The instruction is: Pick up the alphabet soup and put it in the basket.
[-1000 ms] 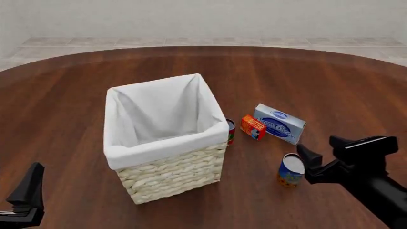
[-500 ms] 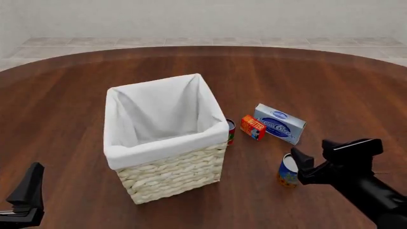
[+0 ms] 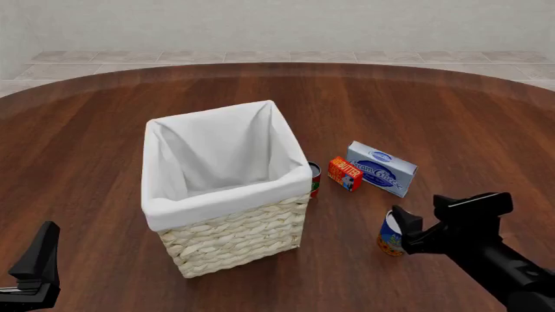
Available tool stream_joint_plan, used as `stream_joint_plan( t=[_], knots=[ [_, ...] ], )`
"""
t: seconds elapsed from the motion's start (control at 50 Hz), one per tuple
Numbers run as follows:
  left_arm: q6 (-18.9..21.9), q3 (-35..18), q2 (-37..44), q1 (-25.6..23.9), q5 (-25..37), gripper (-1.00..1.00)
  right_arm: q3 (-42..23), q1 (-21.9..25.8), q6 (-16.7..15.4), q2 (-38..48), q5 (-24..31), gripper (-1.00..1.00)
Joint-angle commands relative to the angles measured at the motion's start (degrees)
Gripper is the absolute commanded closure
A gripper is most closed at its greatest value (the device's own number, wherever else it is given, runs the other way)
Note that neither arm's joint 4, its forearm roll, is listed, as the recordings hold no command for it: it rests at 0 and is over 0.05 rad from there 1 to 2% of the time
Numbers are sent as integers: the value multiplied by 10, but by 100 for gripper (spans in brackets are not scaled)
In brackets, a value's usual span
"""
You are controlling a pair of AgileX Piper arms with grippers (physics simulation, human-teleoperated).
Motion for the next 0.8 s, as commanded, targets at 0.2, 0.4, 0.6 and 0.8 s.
stream_joint_plan(
  t=[0.2, 0.4, 0.6, 0.8],
  knots=[
    [1, 0, 0, 0, 1, -100, 3, -5, 1, 45, -36, -100],
    [0, 0, 0, 0, 2, -100, 4, -2, 4, 86, -64, -100],
    [0, 0, 0, 0, 2, -100, 4, 3, 12, 123, -90, -100],
    [-1, 0, 0, 0, 2, -100, 7, 0, 12, 146, -110, -100]
  ],
)
